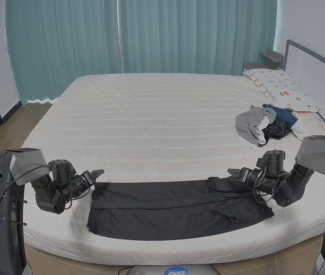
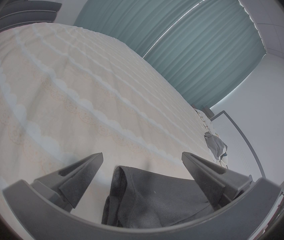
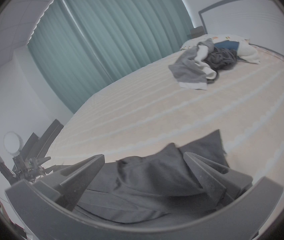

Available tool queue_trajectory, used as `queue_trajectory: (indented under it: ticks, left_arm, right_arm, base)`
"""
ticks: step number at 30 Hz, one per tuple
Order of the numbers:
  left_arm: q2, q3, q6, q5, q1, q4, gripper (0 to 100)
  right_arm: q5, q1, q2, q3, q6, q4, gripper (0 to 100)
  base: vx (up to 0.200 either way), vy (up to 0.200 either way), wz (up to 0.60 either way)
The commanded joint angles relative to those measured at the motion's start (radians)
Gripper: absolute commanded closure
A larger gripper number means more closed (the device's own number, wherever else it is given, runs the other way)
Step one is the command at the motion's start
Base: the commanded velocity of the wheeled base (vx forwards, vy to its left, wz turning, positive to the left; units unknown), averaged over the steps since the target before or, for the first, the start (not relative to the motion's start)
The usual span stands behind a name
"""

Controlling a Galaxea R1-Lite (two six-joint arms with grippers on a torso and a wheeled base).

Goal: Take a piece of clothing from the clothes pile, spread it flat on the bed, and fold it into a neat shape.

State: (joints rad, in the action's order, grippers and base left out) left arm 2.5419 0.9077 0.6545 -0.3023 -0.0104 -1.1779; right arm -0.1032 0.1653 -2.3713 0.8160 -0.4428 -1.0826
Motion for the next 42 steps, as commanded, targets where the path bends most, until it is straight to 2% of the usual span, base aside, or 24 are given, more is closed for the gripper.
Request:
queue_trajectory:
  ticks: [1, 12, 13, 24, 33, 34, 42]
  left_arm:
    - [0.000, 0.002, 0.001, 0.000, 0.000, 0.001, 0]
    - [0.000, 0.002, 0.001, 0.000, 0.000, 0.001, 0]
    - [0.000, 0.002, 0.001, 0.000, 0.000, 0.001, 0]
    - [0.000, 0.000, 0.001, 0.000, 0.000, 0.001, 0]
    - [-0.002, -0.009, 0.002, 0.000, 0.000, -0.009, 0]
    - [-0.003, -0.009, 0.002, 0.000, 0.000, -0.009, 0]
    - [-0.063, -0.023, 0.011, 0.008, -0.028, -0.022, 0]
  right_arm:
    - [-0.012, -0.041, -0.034, -0.021, -0.016, -0.016, 0]
    - [-0.024, -0.050, -0.102, -0.018, -0.024, -0.028, 0]
    - [-0.024, -0.050, -0.103, -0.018, -0.024, -0.030, 100]
    - [-0.024, -0.090, -0.095, -0.067, -0.008, -0.033, 100]
    - [-0.050, -0.101, -0.098, -0.097, -0.007, -0.071, 100]
    - [-0.055, -0.101, -0.094, -0.103, -0.008, -0.076, 0]
    - [-0.056, -0.112, 0.009, -0.170, -0.063, -0.163, 0]
  base:
    - [0.000, 0.000, 0.00]
    - [0.000, 0.000, 0.00]
    - [0.000, 0.000, 0.00]
    - [0.000, 0.000, 0.00]
    - [0.000, 0.000, 0.00]
    - [0.000, 0.000, 0.00]
    - [0.000, 0.000, 0.00]
